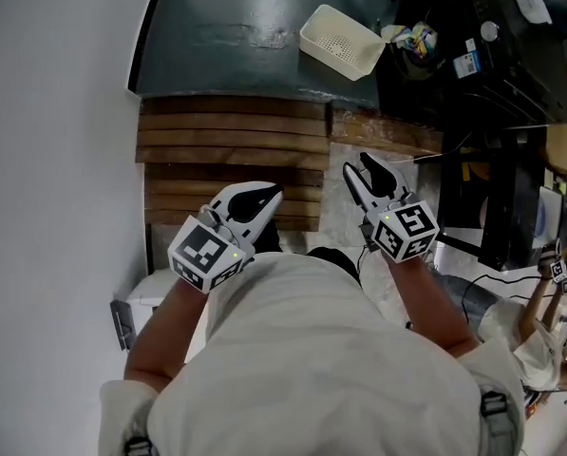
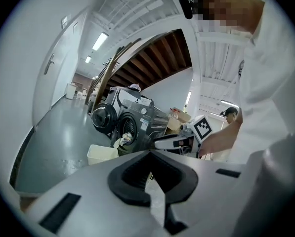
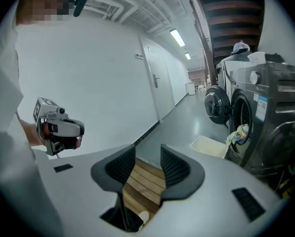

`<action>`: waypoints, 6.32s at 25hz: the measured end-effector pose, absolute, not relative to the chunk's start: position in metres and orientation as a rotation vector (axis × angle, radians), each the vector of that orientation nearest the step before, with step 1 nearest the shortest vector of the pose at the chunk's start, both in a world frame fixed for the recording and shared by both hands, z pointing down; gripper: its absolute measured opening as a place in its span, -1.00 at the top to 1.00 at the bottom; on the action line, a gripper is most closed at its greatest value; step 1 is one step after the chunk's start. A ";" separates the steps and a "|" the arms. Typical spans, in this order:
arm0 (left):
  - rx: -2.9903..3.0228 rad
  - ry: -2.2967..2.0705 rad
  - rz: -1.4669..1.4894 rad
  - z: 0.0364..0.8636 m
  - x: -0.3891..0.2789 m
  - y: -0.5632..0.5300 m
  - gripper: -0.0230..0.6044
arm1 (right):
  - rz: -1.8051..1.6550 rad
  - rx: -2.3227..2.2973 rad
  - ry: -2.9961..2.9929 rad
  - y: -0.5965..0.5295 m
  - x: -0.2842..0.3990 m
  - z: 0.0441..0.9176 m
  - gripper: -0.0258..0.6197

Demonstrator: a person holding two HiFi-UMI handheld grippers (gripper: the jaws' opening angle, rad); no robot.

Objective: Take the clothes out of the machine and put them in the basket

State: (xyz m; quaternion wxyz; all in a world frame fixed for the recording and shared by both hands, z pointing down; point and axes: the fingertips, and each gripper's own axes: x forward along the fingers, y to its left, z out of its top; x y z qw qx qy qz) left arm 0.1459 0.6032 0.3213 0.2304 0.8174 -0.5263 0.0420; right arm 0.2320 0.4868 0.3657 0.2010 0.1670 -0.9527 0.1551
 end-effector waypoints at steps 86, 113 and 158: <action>2.559 0.004 0.529 0.400 -0.015 -0.068 0.94 | 0.678 1.439 -1.475 -0.218 0.280 0.711 -0.72; 2.492 0.069 0.518 0.420 -0.011 -0.056 0.94 | 0.814 1.485 -1.547 -0.238 0.298 0.746 0.39; 2.548 -0.420 0.229 0.292 -0.017 0.046 0.94 | 0.458 1.151 -2.141 -0.103 0.089 0.419 0.50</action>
